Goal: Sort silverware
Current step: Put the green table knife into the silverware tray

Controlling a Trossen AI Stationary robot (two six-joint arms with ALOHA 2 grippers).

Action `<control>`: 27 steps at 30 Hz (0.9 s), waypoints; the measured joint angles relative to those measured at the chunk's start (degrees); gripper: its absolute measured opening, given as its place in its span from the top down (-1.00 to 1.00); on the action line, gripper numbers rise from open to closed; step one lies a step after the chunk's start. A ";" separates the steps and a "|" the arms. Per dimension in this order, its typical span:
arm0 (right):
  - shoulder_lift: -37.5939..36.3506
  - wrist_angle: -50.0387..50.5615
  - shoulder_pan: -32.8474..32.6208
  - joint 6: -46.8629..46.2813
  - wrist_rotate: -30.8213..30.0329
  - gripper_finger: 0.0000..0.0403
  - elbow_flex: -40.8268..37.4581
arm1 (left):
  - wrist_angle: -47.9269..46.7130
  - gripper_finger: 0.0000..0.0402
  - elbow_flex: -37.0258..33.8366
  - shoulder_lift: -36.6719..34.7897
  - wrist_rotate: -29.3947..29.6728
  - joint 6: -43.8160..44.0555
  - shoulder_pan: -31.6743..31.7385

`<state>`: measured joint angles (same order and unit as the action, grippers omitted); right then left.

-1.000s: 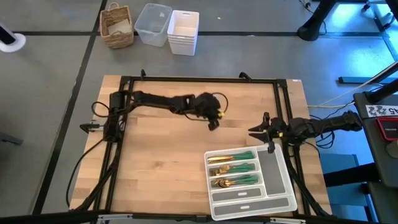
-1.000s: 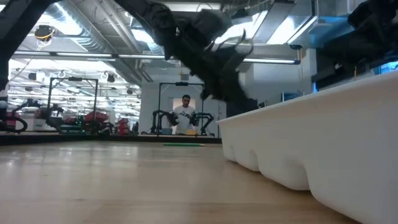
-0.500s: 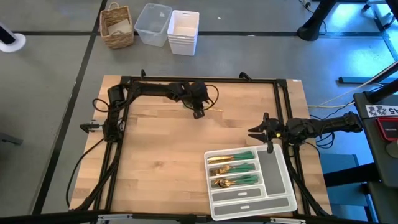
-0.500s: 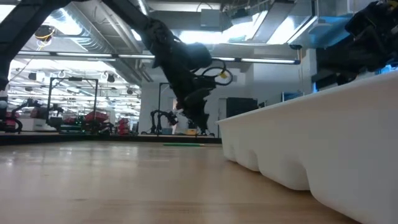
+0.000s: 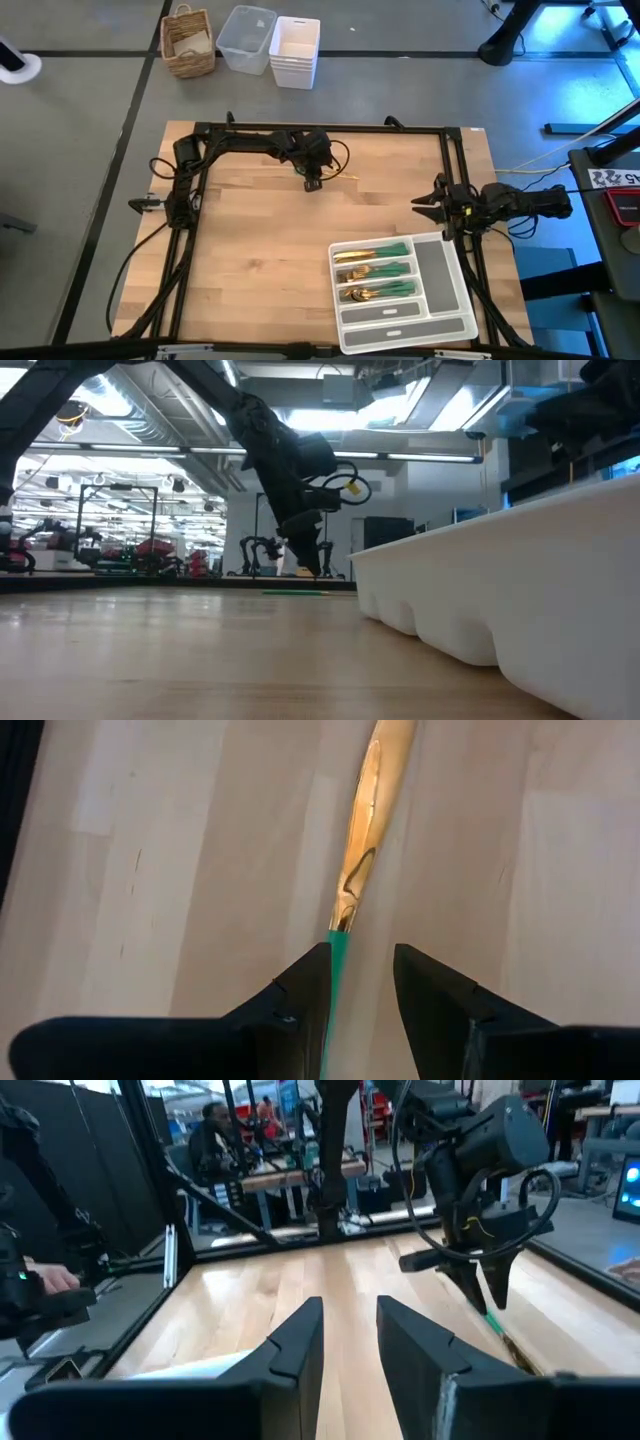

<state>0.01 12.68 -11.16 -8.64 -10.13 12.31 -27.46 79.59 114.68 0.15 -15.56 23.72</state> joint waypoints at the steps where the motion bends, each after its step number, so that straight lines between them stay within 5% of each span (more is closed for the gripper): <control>1: 0.13 0.13 -0.02 0.00 -0.15 0.51 0.08 | 0.04 0.48 0.00 0.14 0.02 -0.35 0.01; 27: 0.11 4.34 -0.07 -0.42 -1.32 0.51 0.07 | 4.39 0.48 0.26 6.48 0.06 -1.42 1.25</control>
<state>0.12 17.02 -11.22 -9.06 -11.45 12.38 -23.07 79.85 121.16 0.21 -16.98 24.97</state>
